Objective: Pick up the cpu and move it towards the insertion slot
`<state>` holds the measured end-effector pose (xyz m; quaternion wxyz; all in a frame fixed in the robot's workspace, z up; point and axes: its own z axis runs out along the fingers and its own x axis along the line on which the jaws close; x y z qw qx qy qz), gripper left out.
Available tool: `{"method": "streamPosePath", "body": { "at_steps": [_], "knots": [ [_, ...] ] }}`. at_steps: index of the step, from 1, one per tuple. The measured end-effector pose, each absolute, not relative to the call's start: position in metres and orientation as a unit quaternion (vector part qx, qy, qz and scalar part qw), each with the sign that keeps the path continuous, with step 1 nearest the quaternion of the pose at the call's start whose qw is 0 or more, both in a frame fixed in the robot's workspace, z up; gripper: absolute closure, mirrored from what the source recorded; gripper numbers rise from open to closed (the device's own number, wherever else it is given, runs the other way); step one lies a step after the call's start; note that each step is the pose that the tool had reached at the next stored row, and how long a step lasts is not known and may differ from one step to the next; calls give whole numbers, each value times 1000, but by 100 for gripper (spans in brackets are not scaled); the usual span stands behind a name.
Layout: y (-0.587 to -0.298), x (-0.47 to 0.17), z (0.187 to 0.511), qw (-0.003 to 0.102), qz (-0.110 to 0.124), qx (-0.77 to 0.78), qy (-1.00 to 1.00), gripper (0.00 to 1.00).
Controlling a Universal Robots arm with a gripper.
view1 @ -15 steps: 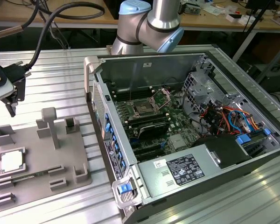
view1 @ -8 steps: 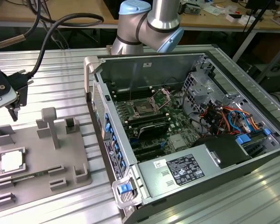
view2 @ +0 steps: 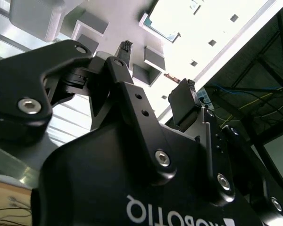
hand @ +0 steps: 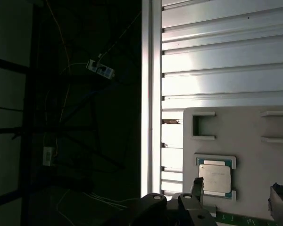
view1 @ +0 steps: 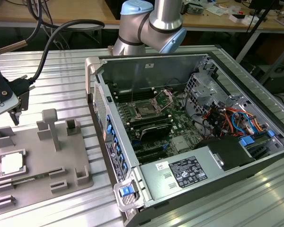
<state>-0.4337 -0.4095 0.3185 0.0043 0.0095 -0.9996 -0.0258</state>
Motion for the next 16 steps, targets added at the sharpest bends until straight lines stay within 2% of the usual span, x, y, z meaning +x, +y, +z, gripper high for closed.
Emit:
{"method": "streamPosePath", "body": {
  "at_steps": [2,4,16],
  "knots": [
    [-410,-434,318,4,-26,10,-1000,38],
    [-410,-434,317,4,-26,10,-1000,26],
    [-419,-441,290,5,-26,11,-1000,26]
  ]
}}
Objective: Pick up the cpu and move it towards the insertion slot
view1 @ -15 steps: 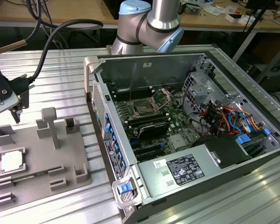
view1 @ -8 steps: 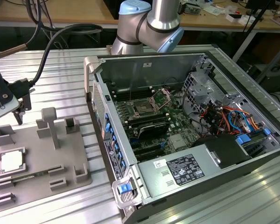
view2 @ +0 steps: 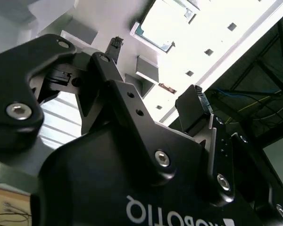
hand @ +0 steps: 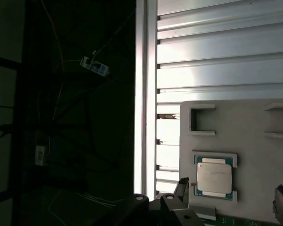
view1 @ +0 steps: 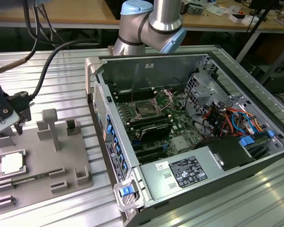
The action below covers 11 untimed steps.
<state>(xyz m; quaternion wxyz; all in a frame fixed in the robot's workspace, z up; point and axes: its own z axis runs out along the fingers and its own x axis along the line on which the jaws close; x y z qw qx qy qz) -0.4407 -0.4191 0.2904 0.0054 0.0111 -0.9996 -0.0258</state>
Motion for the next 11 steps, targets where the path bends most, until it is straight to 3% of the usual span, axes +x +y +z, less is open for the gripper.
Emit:
{"method": "streamPosePath", "body": {
  "at_steps": [11],
  "knots": [
    [-430,-452,265,6,-26,22,-999,26]
  ]
}}
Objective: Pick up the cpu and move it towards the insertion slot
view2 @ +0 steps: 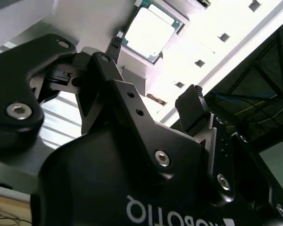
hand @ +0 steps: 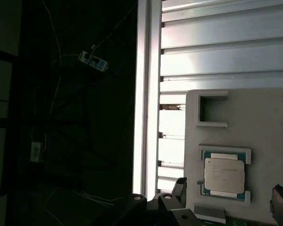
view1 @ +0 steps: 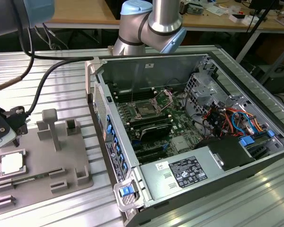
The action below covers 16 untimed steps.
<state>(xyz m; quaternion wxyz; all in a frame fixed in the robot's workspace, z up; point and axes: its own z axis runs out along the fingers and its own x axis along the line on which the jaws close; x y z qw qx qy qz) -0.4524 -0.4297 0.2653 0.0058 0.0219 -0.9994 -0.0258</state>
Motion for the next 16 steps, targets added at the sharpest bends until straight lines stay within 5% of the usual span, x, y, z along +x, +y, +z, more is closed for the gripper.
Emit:
{"method": "streamPosePath", "body": {
  "at_steps": [16],
  "knots": [
    [-433,-453,243,6,-26,32,-999,26]
  ]
}}
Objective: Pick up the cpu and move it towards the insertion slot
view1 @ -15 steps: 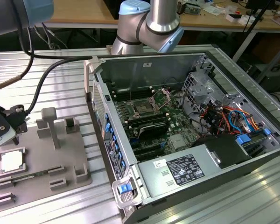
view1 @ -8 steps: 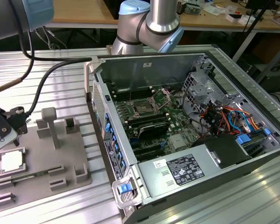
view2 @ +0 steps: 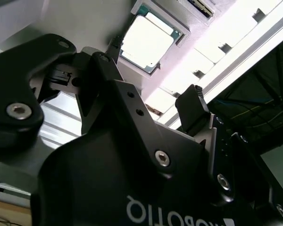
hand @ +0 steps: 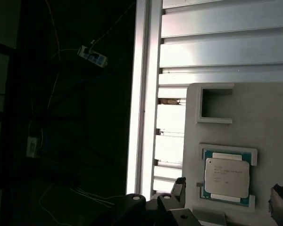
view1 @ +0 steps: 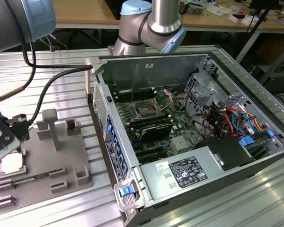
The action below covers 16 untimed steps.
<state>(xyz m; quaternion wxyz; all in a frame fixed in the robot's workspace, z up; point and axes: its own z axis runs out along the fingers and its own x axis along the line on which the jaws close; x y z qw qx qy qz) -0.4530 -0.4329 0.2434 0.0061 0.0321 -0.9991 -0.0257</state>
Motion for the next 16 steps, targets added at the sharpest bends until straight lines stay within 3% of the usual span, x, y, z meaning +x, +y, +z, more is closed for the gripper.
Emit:
{"method": "streamPosePath", "body": {
  "at_steps": [16],
  "knots": [
    [-432,-453,221,11,-24,6,-1000,26]
  ]
}}
